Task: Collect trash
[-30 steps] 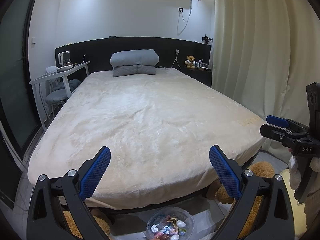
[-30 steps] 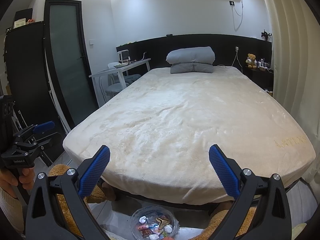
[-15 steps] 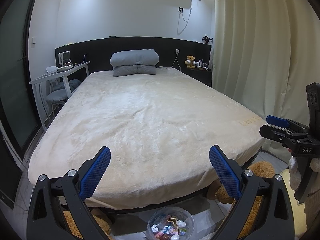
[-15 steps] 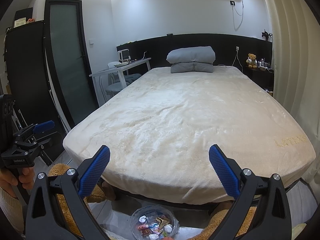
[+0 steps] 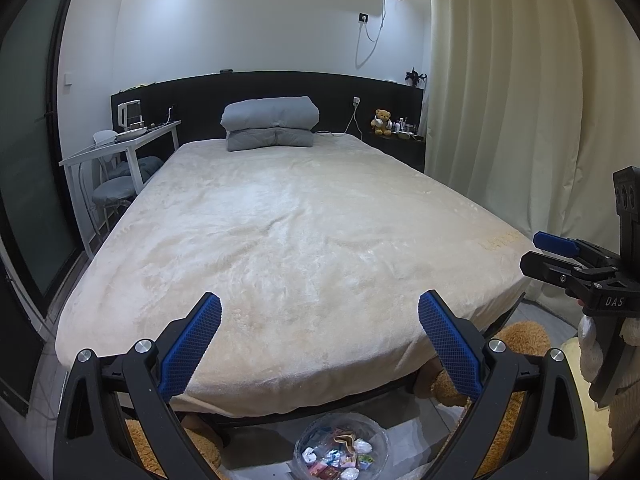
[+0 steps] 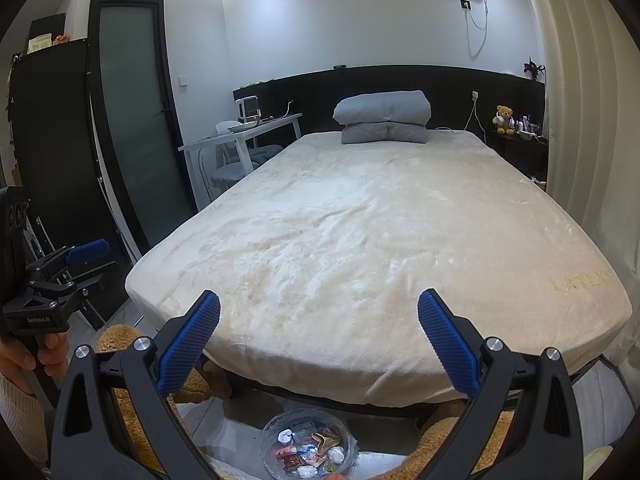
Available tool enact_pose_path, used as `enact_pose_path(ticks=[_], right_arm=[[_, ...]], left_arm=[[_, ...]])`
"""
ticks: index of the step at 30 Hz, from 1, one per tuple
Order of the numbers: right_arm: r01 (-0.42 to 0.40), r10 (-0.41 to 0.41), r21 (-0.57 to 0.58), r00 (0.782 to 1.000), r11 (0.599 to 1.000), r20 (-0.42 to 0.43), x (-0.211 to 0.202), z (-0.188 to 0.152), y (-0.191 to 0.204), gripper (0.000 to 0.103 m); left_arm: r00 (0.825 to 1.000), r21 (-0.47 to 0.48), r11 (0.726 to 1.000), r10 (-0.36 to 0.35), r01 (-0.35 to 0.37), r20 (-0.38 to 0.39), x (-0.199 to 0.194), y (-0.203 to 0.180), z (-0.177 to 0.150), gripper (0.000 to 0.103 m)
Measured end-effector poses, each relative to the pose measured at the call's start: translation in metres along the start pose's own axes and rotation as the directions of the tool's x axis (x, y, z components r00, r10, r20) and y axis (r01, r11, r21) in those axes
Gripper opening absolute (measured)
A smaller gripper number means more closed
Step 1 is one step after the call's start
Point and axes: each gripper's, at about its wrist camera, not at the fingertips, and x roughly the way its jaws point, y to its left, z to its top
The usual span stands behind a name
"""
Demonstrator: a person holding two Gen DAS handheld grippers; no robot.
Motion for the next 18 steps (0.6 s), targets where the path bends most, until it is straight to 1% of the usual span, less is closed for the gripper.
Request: enact_pose_path(ticks=[18], right_arm=[[0.002, -0.002, -0.001, 1.000, 1.000, -0.001, 0.0016, -0.0029, -0.0018, 0.098]], left_arm=[[1.000, 0.000, 1.000, 0.001, -0.001, -0.008, 0.0014, 0.0058, -0.0035, 0.097]])
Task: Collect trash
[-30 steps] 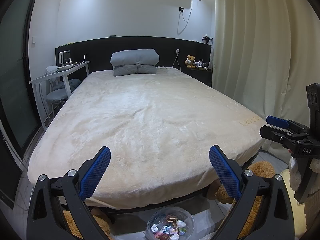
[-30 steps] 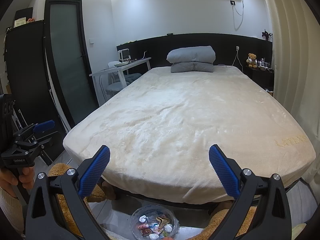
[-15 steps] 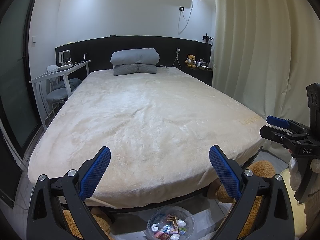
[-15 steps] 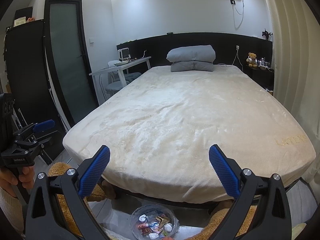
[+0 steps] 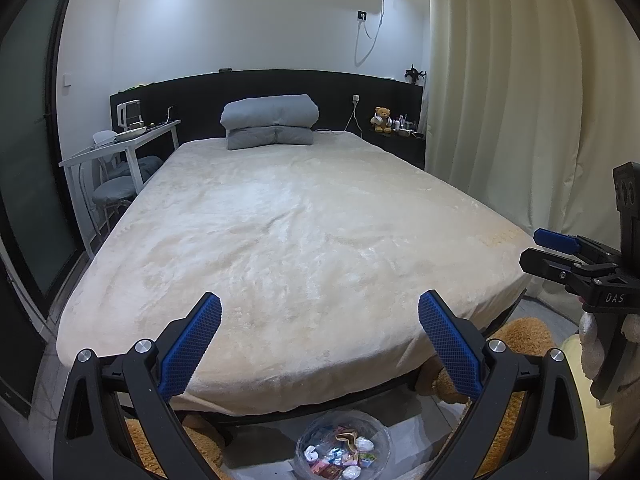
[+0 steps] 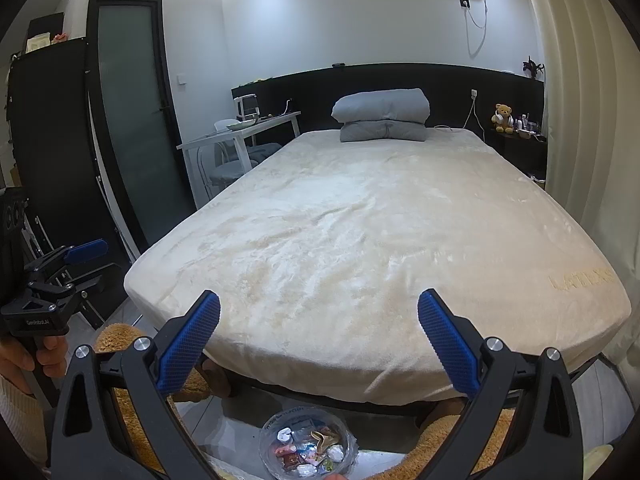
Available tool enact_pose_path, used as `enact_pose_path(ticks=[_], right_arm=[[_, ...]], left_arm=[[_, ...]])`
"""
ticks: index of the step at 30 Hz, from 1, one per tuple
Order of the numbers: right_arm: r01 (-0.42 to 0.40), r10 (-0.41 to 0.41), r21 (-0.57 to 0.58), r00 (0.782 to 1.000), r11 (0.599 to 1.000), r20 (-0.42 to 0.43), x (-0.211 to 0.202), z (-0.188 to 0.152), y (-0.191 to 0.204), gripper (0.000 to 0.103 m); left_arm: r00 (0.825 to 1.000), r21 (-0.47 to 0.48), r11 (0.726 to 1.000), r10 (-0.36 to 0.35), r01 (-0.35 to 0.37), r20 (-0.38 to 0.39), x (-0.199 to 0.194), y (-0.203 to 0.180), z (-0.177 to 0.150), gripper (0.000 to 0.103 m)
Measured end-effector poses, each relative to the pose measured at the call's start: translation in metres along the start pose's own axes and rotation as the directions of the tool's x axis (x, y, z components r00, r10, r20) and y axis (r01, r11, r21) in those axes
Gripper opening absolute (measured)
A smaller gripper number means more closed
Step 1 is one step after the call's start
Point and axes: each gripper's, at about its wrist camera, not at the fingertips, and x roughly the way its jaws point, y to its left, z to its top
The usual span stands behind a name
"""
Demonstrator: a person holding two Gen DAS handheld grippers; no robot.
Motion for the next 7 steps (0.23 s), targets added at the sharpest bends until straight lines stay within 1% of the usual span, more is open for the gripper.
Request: enact_pose_path(ticks=[7], right_arm=[[0.000, 0.000, 0.000, 1.000, 1.000, -0.001, 0.0001, 0.0003, 0.0002, 0.098]], left_arm=[[1.000, -0.001, 1.000, 0.005, -0.005, -0.004, 0.0020, 0.0025, -0.0009, 0.097]])
